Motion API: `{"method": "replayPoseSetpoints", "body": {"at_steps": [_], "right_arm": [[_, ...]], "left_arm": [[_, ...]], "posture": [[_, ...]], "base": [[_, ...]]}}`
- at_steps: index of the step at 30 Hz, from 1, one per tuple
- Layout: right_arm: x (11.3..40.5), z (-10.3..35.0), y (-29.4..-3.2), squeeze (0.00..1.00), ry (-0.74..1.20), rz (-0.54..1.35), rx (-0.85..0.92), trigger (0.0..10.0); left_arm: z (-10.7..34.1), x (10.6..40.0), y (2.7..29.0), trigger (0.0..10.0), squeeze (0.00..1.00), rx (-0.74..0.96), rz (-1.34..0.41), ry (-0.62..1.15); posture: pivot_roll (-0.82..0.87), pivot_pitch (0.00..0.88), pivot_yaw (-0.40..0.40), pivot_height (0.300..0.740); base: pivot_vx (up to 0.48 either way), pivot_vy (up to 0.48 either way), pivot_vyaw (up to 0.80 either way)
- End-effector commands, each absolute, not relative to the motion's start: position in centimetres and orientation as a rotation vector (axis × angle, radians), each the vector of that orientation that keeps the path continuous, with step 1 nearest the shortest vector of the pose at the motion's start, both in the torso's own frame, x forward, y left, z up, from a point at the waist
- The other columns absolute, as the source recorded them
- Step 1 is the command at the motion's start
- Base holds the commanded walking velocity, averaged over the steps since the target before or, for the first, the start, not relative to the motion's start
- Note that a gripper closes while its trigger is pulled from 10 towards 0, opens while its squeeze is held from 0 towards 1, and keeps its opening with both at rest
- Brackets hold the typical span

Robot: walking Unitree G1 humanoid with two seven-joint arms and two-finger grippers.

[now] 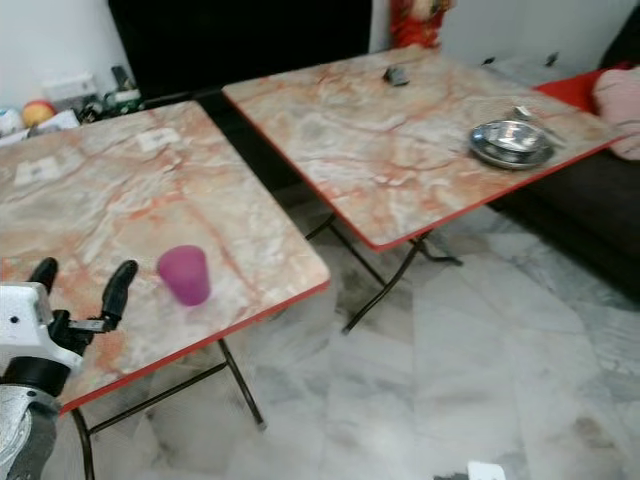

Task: Setting the table

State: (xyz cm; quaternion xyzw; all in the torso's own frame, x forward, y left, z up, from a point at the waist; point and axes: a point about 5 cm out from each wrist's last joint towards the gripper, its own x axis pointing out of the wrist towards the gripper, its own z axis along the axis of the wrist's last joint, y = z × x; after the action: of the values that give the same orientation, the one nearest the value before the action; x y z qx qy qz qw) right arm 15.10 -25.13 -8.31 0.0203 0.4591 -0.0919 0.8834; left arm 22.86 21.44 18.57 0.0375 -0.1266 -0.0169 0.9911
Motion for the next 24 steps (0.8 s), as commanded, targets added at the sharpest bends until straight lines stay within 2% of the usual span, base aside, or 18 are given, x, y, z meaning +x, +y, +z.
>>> {"method": "replayPoseSetpoints", "body": {"at_steps": [1, 15, 24], "right_arm": [[15.2, -8.4, -24.8, 0.00, 0.954, -0.192, 0.056, 10.0], [15.1, -8.4, -24.8, 0.00, 0.954, -0.198, 0.059, 10.0], [15.1, -8.4, -24.8, 0.00, 0.953, -0.202, 0.062, 10.0]], "left_arm": [[17.8, 22.9, 21.0, 10.0, 0.00, 0.065, -0.077, -0.205], [14.6, 24.1, 20.4, 10.0, 0.00, 0.020, -0.161, -0.074], [12.9, 25.2, 20.5, 10.0, 0.00, 0.007, -0.110, -0.061]], "posture": [[0.12, 0.115, -0.030, 0.740], [0.12, 0.109, -0.028, 0.740], [0.10, 0.100, -0.023, 0.740]], "base": [[0.000, 0.000, 0.00], [0.000, 0.000, 0.00], [0.000, 0.000, 0.00]]}}
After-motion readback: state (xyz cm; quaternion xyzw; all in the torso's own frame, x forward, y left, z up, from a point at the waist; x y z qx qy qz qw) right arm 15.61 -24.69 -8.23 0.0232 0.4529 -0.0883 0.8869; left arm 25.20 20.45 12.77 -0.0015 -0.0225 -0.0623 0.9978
